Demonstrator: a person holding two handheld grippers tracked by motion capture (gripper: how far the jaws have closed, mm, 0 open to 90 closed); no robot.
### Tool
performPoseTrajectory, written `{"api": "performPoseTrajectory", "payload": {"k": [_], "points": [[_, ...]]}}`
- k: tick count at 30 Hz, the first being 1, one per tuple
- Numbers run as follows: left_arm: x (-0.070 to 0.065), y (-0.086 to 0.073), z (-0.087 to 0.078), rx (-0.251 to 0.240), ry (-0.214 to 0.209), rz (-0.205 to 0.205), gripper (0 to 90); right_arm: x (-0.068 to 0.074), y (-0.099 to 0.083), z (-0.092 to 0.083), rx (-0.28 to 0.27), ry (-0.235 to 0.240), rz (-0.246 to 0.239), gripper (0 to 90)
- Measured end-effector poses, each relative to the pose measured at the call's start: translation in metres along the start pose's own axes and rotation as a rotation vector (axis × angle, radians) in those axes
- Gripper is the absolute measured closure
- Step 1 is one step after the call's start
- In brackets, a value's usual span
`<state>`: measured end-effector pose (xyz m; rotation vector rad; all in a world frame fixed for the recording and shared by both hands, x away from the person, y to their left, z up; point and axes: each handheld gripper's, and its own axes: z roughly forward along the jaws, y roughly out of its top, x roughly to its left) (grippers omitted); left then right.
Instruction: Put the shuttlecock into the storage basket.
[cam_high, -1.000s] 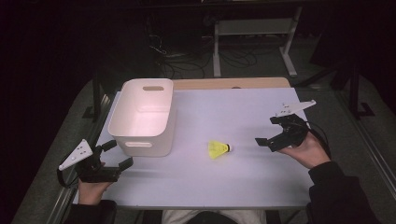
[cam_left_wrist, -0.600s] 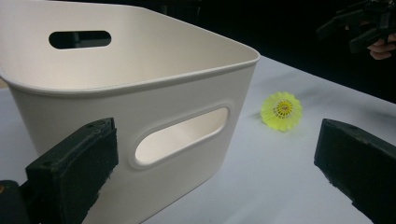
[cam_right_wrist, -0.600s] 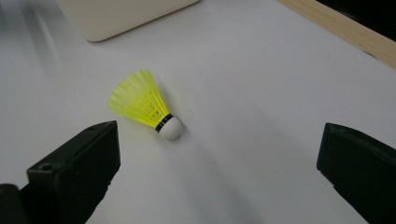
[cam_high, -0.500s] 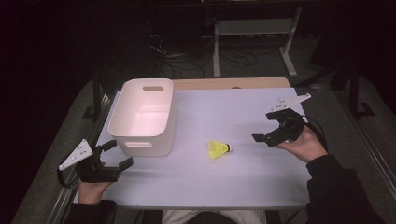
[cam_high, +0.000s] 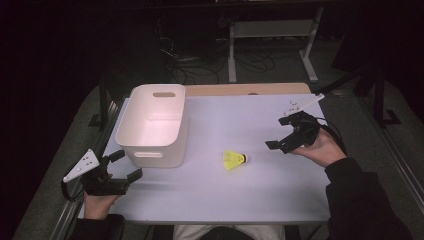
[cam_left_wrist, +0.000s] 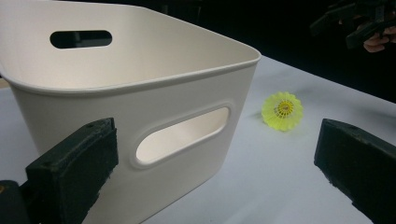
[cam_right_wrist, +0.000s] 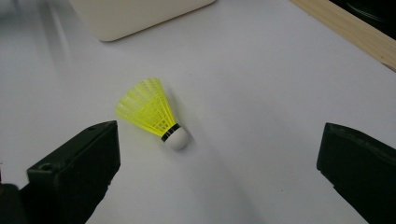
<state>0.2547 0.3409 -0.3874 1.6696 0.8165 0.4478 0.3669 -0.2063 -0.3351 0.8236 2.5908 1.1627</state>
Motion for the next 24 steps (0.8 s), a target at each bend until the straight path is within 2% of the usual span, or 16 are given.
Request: {"api": "performPoseTrajectory", "payload": {"k": [13, 24], "points": [[0.0, 0.0, 0.0, 0.002, -0.001, 0.0, 0.0, -0.007, 0.008, 0.01, 0.008, 0.024, -0.007, 0.0], [0.0, 0.0, 0.001, 0.007, 0.0, 0.002, 0.0, -0.009, 0.013, 0.027, 0.051, 0.059, -0.018, 0.0]]}}
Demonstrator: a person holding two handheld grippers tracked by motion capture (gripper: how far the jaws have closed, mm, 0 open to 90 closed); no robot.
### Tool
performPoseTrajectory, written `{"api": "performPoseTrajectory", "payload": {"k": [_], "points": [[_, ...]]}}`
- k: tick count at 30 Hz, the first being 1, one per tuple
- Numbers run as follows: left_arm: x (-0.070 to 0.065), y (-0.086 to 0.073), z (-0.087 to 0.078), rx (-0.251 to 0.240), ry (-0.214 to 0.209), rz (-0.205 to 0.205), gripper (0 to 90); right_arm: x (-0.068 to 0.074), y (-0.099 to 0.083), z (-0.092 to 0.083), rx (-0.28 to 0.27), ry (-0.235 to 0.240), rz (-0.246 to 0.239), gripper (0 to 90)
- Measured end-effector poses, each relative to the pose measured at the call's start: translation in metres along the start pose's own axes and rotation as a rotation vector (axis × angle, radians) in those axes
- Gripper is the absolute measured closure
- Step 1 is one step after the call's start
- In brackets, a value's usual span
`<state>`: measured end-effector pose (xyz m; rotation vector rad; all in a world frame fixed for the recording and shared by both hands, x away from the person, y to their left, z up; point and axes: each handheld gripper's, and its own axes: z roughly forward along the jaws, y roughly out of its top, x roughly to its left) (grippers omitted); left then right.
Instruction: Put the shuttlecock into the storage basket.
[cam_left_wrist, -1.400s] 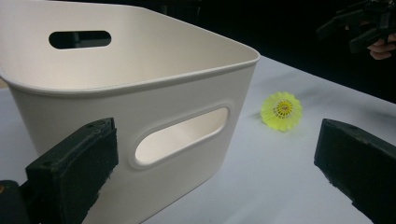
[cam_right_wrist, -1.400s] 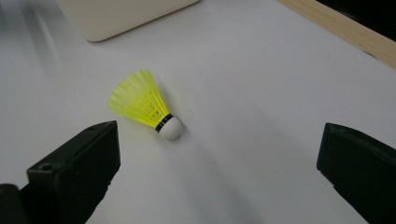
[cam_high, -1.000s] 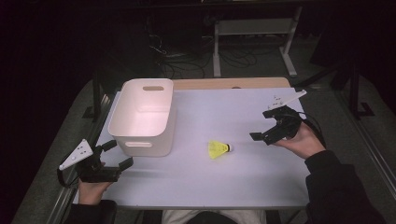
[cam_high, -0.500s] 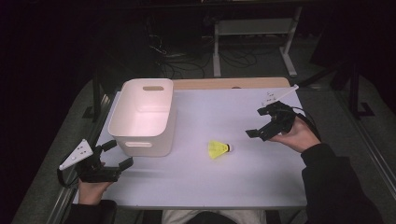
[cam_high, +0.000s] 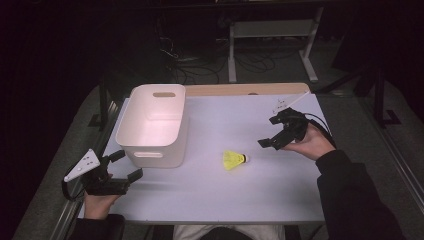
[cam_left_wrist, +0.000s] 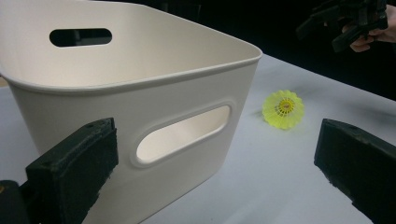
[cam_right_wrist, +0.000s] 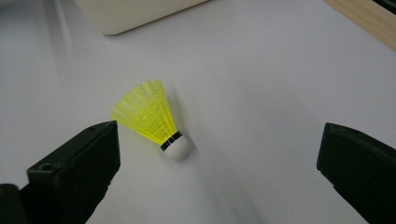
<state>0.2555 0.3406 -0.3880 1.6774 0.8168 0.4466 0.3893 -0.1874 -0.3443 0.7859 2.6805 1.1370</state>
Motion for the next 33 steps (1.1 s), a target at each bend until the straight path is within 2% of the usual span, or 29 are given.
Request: {"api": "performPoseTrajectory", "payload": {"k": [10, 13, 33], "points": [[0.0, 0.0, 0.0, -0.001, -0.001, -0.001, 0.0, 0.001, 0.011, 0.013, 0.041, 0.022, -0.075, 0.0], [0.0, 0.0, 0.0, -0.001, -0.001, 0.0, 0.0, 0.0, 0.013, 0.017, 0.045, 0.042, -0.094, 0.0], [0.0, 0.0, 0.0, 0.004, 0.0, 0.0, 0.0, -0.006, 0.023, 0.04, 0.087, 0.08, -0.161, 0.0]]}}
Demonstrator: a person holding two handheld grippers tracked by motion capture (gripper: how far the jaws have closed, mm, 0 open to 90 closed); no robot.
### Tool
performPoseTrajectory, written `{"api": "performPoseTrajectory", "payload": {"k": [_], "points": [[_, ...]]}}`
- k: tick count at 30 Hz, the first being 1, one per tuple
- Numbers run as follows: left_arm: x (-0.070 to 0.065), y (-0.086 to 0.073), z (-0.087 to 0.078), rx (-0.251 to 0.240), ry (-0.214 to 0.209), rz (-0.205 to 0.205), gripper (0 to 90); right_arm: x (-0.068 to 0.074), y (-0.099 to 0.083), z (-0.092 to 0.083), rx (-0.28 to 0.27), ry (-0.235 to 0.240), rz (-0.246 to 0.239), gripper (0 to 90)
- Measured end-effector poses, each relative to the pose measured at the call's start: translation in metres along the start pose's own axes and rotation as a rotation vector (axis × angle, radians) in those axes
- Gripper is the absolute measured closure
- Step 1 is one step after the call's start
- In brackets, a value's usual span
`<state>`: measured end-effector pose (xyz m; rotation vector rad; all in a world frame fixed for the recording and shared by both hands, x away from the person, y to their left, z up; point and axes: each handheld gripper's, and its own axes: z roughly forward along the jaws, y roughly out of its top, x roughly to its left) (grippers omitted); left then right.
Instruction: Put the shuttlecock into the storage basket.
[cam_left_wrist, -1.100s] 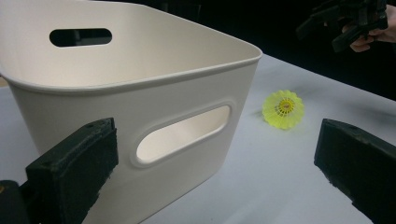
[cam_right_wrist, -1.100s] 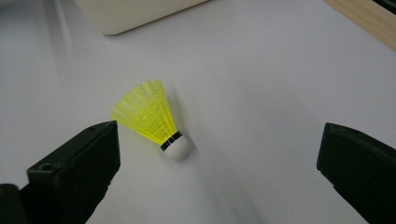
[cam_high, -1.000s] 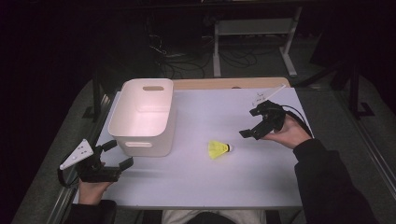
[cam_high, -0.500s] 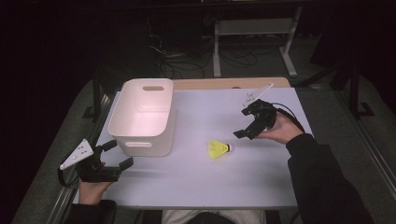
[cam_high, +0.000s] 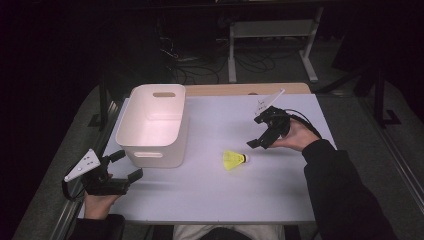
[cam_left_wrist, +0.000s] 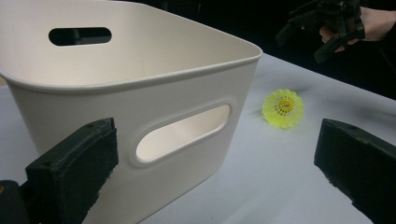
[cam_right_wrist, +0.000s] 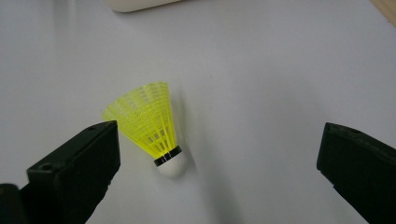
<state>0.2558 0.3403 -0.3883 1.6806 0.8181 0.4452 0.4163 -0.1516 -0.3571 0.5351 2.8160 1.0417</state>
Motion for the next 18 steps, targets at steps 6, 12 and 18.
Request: {"api": "performPoseTrajectory", "payload": {"k": [6, 12, 18], "points": [[0.0, 0.0, 0.0, -0.001, -0.001, 0.0, 0.0, -0.002, 0.0, 0.008, 0.019, 0.012, -0.011, 0.0], [0.0, 0.0, 0.0, 0.0, -0.003, 0.001, 0.0, -0.003, 0.0, 0.019, 0.053, 0.033, -0.038, 0.0], [0.0, 0.0, 0.0, 0.0, -0.004, 0.001, 0.0, -0.004, -0.001, 0.027, 0.072, 0.043, -0.05, 0.0]]}}
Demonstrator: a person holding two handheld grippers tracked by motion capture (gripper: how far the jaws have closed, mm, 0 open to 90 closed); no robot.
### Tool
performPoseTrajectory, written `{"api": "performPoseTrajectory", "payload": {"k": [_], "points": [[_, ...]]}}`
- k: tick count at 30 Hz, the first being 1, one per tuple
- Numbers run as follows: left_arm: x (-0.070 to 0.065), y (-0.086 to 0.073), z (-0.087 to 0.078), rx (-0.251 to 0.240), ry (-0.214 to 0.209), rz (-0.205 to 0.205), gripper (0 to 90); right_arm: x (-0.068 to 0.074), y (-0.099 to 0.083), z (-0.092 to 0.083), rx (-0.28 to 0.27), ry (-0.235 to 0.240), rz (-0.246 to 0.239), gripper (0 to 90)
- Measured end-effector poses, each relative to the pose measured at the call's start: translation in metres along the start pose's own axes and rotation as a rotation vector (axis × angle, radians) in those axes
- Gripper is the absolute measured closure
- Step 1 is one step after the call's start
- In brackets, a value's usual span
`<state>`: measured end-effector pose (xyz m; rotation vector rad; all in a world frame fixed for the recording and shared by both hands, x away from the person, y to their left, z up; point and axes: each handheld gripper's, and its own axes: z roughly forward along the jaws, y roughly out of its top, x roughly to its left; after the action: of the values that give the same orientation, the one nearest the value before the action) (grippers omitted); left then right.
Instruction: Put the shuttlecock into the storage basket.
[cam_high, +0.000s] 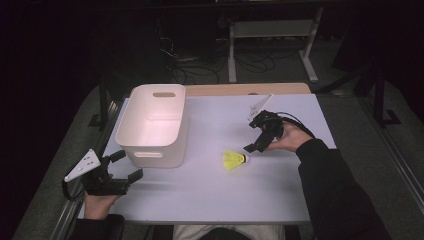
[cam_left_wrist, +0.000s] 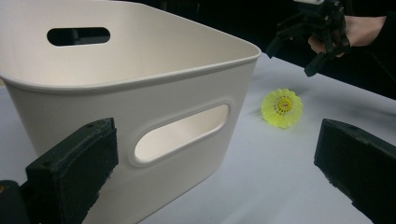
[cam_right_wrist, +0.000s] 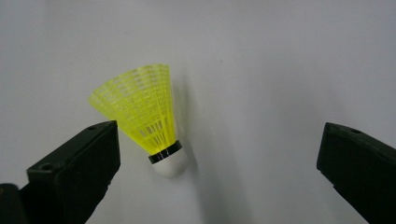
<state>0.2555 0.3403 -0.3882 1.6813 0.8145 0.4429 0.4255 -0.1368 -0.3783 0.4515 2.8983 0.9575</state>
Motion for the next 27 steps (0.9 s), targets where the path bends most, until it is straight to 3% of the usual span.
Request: {"api": "performPoseTrajectory", "payload": {"k": [27], "points": [[0.0, 0.0, 0.0, 0.001, 0.002, -0.001, 0.0, 0.007, -0.005, 0.023, 0.133, 0.04, -0.087, 1.0]]}}
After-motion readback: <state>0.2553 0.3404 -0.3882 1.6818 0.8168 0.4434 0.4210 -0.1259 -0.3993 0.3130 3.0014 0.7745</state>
